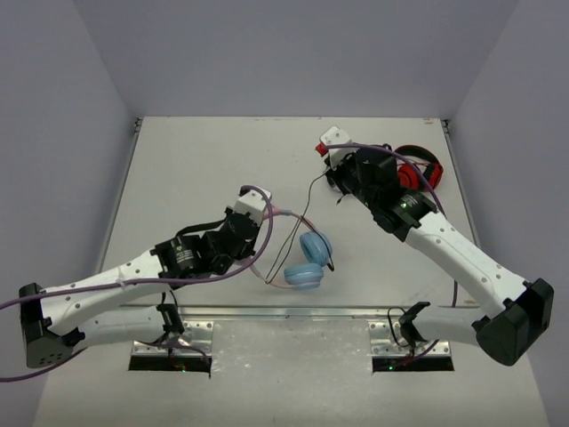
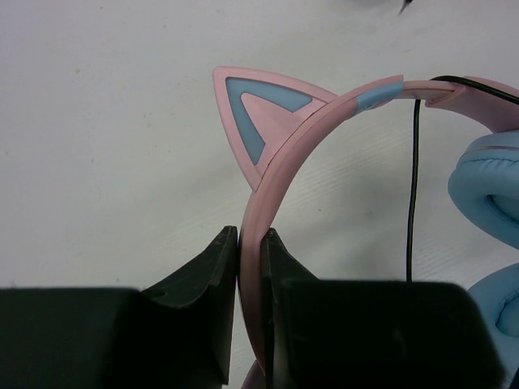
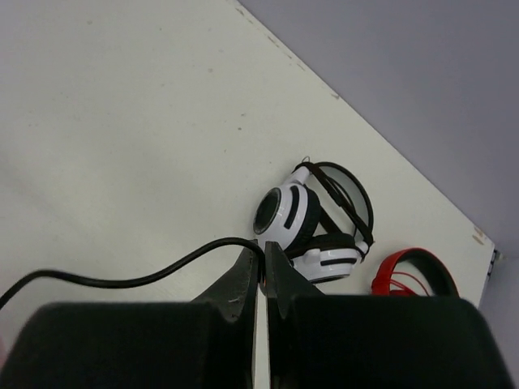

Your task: Wrap the headphones

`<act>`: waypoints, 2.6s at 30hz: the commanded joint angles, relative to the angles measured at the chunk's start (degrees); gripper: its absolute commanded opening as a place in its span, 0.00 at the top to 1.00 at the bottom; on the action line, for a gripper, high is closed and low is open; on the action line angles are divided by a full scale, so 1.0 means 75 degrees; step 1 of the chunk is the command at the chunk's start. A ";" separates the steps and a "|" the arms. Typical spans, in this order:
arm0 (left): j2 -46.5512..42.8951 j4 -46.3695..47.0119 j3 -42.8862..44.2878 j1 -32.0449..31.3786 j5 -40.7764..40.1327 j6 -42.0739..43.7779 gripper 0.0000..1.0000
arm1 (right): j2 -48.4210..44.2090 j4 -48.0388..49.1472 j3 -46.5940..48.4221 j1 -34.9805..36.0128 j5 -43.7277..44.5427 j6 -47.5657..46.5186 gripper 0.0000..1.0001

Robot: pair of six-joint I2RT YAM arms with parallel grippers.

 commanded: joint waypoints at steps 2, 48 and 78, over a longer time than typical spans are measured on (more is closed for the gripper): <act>-0.0856 0.0968 0.0425 -0.0102 0.1356 0.0156 0.99 | 0.0372 0.0503 0.0341 -0.0614 -0.0551 0.0340 0.99; -0.1468 0.5270 0.2639 -0.0102 -0.1324 -0.0265 1.00 | 0.2212 0.8963 -0.3303 -0.1036 -0.6587 0.6364 0.99; 0.2470 0.3775 0.3086 0.2429 -0.3600 -0.0088 1.00 | -0.2674 0.3740 -0.4162 0.1495 -0.3459 0.3531 0.99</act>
